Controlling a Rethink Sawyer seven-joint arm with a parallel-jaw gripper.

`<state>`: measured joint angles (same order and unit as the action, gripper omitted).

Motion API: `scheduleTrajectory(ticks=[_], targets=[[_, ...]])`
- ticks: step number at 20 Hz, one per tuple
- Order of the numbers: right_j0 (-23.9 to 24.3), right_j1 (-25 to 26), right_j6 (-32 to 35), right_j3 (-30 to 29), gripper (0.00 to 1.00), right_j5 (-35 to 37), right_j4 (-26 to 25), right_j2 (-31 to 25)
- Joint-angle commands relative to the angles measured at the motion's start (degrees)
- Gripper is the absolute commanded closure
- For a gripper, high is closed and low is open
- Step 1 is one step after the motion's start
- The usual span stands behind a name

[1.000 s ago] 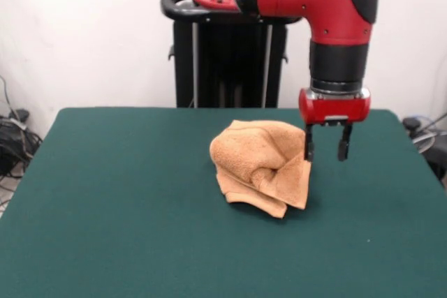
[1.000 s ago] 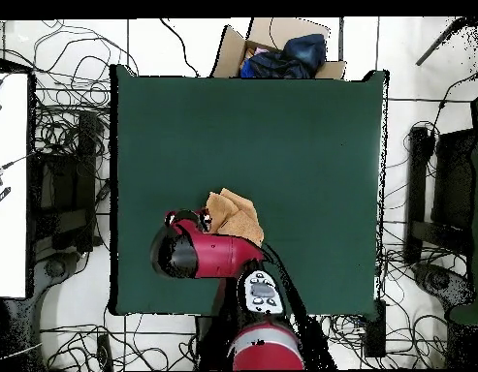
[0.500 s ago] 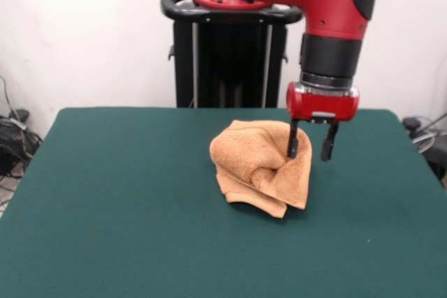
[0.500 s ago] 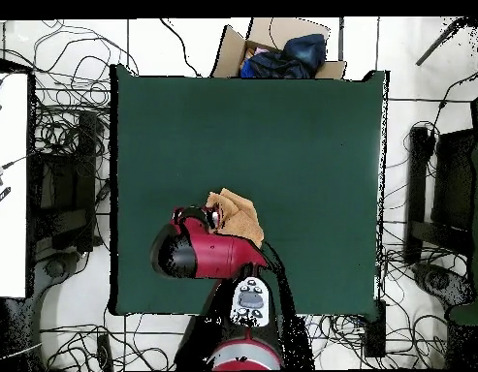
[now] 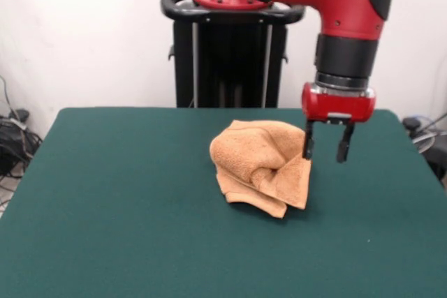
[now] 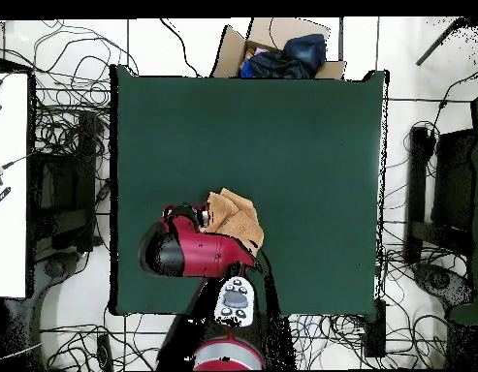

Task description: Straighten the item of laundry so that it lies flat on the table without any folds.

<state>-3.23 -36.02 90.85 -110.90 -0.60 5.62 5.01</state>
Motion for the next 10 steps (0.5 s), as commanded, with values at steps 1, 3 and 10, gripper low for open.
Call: scheduleTrajectory(ticks=[1, 3, 10], targets=[[-2.77, 3.44, 14.43, 3.16, 0.00, 4.54, 6.36, -1.41], [-3.37, 3.90, 14.29, 3.65, 0.00, 4.20, 7.26, -0.91], [-9.87, 8.34, 12.04, 9.99, 0.00, 7.31, 10.84, 9.06]])
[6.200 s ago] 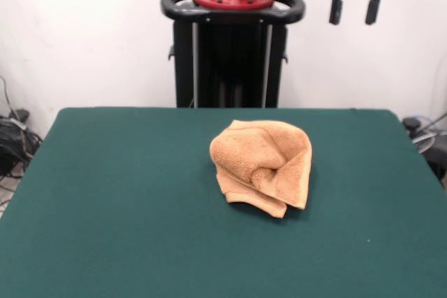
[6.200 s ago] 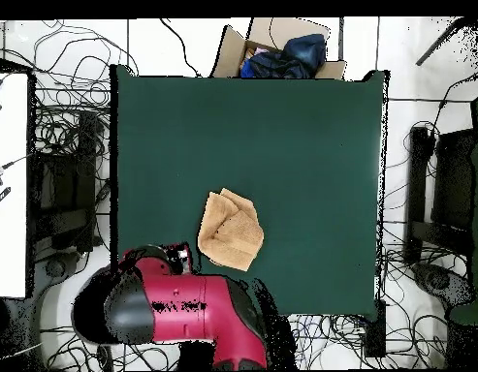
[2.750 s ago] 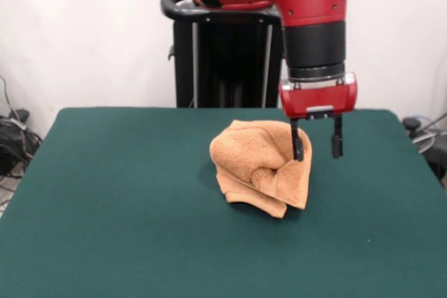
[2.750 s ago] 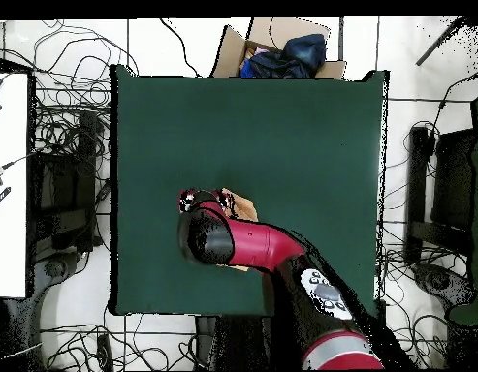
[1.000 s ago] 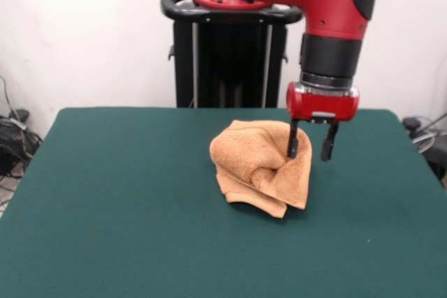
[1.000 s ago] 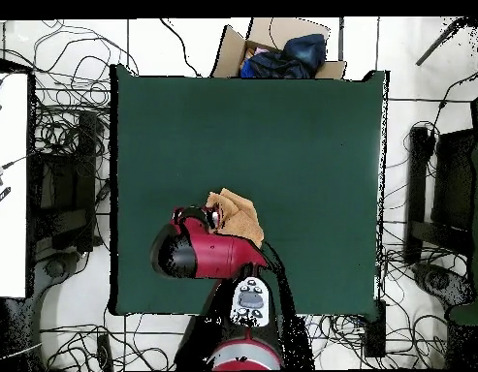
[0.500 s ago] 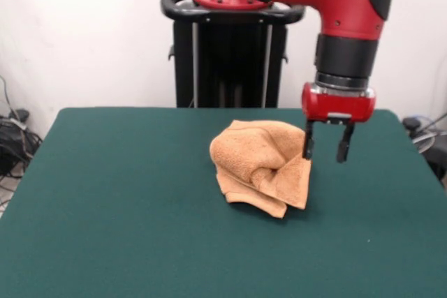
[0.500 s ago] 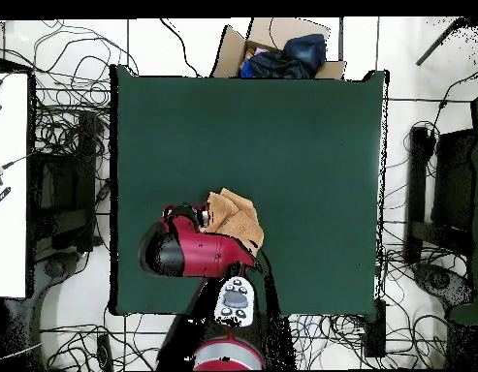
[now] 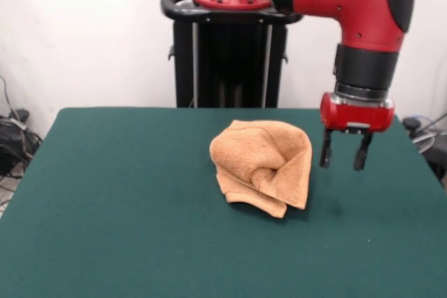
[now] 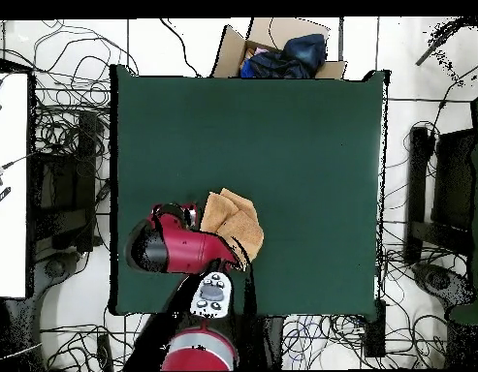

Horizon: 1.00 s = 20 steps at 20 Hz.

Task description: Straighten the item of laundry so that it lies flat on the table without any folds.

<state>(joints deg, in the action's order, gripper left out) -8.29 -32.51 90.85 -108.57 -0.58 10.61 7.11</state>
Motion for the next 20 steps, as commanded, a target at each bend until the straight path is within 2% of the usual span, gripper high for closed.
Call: scheduleTrajectory(ticks=[1, 7, 11, 20], targets=[[-5.37, 5.24, 11.78, 8.46, 0.00, 7.92, 6.07, 7.91], [-6.97, 7.05, 11.58, 11.16, 0.00, 7.31, 7.16, 10.46], [-8.59, 8.82, 11.45, 13.79, 0.00, 7.39, 7.88, 14.57], [-6.18, 10.57, 11.89, 14.20, 0.00, 1.19, 7.30, 12.43]])
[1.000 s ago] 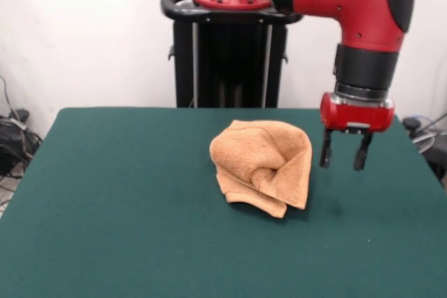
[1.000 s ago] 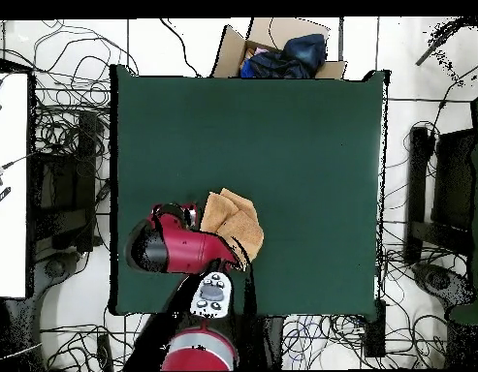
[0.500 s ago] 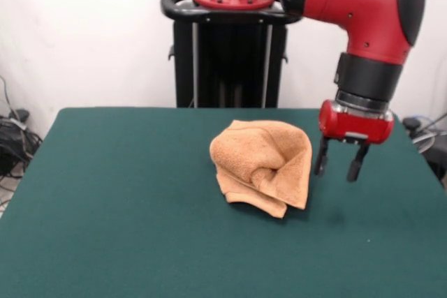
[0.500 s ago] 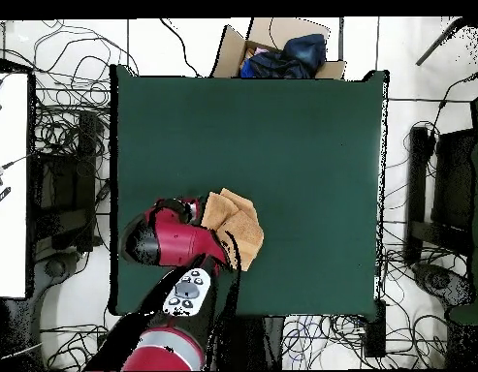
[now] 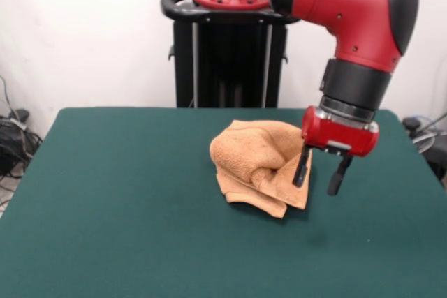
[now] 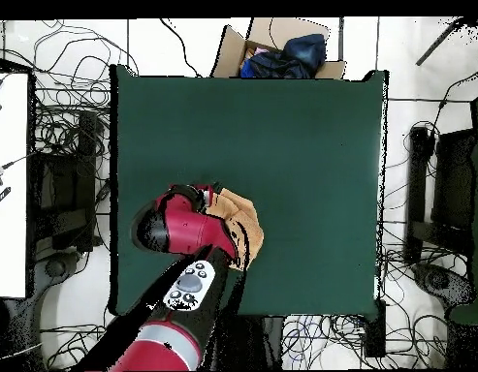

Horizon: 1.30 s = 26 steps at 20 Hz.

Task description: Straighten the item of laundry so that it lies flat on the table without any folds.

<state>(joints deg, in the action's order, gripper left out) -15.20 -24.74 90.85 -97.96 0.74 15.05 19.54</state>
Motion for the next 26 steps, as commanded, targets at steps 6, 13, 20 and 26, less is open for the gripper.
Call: scheduleTrajectory(ticks=[6, 13, 20, 26], targets=[[3.53, 4.05, 10.52, 2.13, 0.00, 2.59, 0.85, -4.07], [5.65, 3.81, 10.06, 0.34, 0.00, 6.65, 0.78, -7.70], [9.29, 2.78, 11.66, -2.23, 0.00, 3.86, 0.88, -12.63], [13.51, 1.41, 13.74, -4.99, 0.00, -2.18, -0.41, -18.73]])
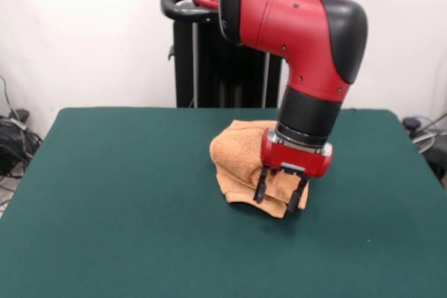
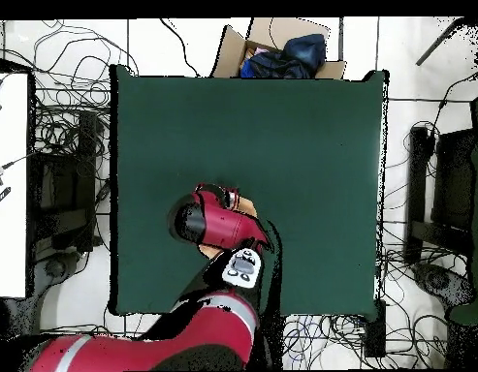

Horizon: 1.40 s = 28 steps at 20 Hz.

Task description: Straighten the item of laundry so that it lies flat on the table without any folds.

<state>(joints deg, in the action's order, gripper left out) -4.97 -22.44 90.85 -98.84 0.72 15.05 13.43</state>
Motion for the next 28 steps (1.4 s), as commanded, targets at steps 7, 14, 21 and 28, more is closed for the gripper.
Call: scheduleTrajectory(ticks=[7, 14, 21, 28], targets=[[7.10, -1.64, 14.25, -6.17, 0.00, -4.40, -1.32, -17.60], [6.96, -3.20, 13.26, -7.29, 0.00, -2.69, -0.35, -17.29], [4.66, -3.64, 11.75, -7.49, 0.00, 1.41, 0.63, -14.30], [2.17, -2.39, 10.99, -7.05, 0.00, 3.98, 1.28, -10.78]])
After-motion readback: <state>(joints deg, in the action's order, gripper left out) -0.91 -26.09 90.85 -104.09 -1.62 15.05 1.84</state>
